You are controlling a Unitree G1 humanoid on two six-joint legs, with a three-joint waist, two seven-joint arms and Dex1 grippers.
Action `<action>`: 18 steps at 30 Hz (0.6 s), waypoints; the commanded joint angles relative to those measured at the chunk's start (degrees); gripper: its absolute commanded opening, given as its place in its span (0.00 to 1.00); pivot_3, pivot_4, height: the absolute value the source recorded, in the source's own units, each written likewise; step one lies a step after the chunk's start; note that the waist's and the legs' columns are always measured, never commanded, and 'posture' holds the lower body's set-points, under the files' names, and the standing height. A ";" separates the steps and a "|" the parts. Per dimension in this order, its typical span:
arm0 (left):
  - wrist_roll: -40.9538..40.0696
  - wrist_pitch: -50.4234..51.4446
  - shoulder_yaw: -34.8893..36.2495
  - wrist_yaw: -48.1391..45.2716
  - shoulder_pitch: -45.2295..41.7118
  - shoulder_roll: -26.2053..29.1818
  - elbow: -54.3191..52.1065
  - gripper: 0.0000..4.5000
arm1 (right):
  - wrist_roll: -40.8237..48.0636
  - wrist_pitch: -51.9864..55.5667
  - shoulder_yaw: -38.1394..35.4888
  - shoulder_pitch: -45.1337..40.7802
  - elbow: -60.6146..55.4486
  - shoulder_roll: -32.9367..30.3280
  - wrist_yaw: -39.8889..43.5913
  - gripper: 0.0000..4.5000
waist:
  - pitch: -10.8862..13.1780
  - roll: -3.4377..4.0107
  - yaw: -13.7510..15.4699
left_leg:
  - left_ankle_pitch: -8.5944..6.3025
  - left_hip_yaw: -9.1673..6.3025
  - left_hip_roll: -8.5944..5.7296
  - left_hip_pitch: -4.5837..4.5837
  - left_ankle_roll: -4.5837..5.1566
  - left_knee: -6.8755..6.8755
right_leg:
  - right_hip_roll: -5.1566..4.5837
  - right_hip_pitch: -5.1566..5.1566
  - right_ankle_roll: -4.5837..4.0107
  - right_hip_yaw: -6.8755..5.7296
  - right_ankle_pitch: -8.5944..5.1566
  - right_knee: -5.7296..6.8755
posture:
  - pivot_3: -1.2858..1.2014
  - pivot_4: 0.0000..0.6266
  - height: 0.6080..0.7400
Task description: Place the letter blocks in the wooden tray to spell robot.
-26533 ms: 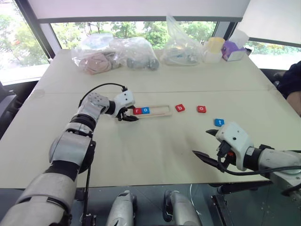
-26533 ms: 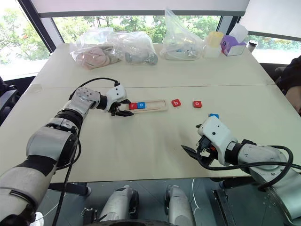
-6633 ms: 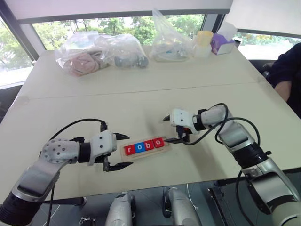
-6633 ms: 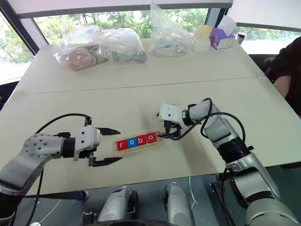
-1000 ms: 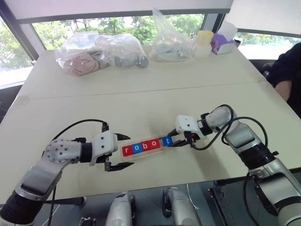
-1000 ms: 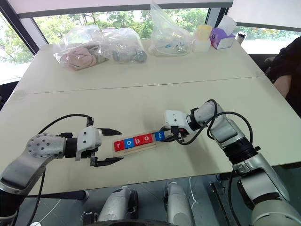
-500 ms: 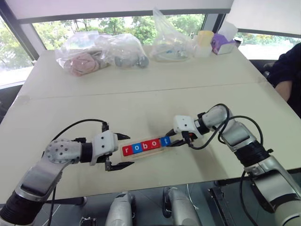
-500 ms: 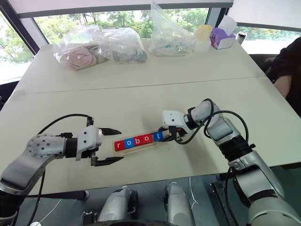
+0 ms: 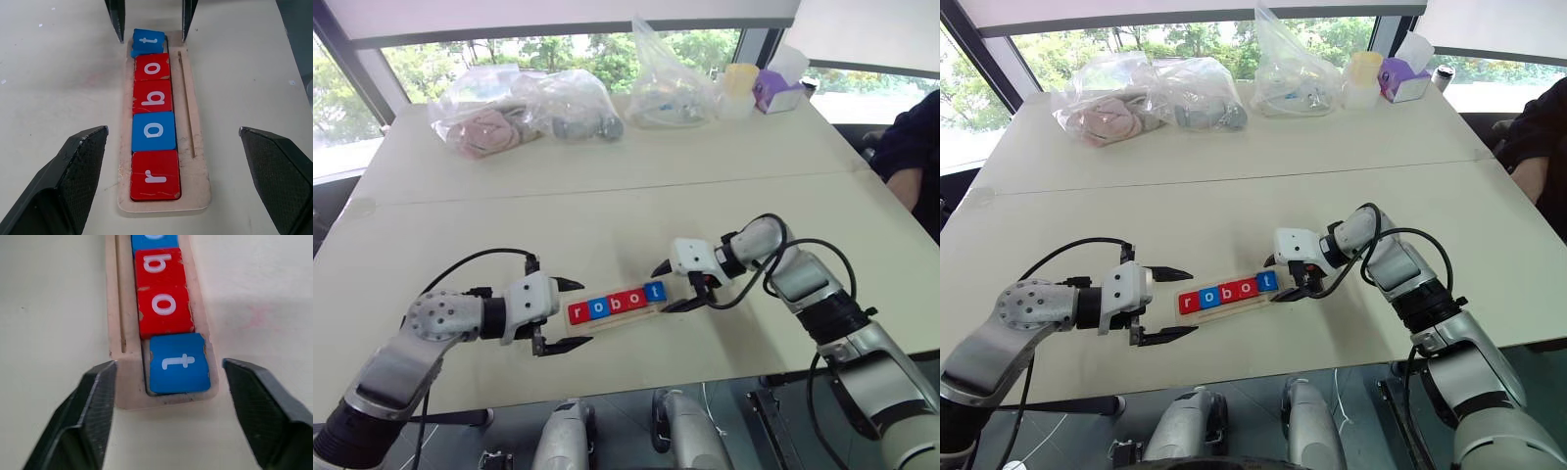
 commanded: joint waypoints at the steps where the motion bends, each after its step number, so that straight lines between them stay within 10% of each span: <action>1: -0.48 -0.54 0.92 0.15 0.10 -0.04 -1.79 1.00 | 3.33 2.58 -4.88 -2.12 -4.27 -0.61 -1.08 0.80 | 0.00 0.00 0.00 | 0.00 0.00 0.00 0.00 0.00 0.00 | 0.00 0.00 0.00 0.00 0.00 0.00 | 0.52 0.24 1.00; 18: -0.31 -0.55 0.25 -0.05 -0.80 -0.60 -1.30 1.00 | -1.90 -3.30 -6.64 3.76 -0.94 3.63 -17.37 0.80 | -0.01 0.00 -0.07 | 0.01 0.01 -0.01 0.02 -0.01 0.00 | 0.00 0.02 0.00 0.01 0.01 0.02 | 0.52 0.24 1.00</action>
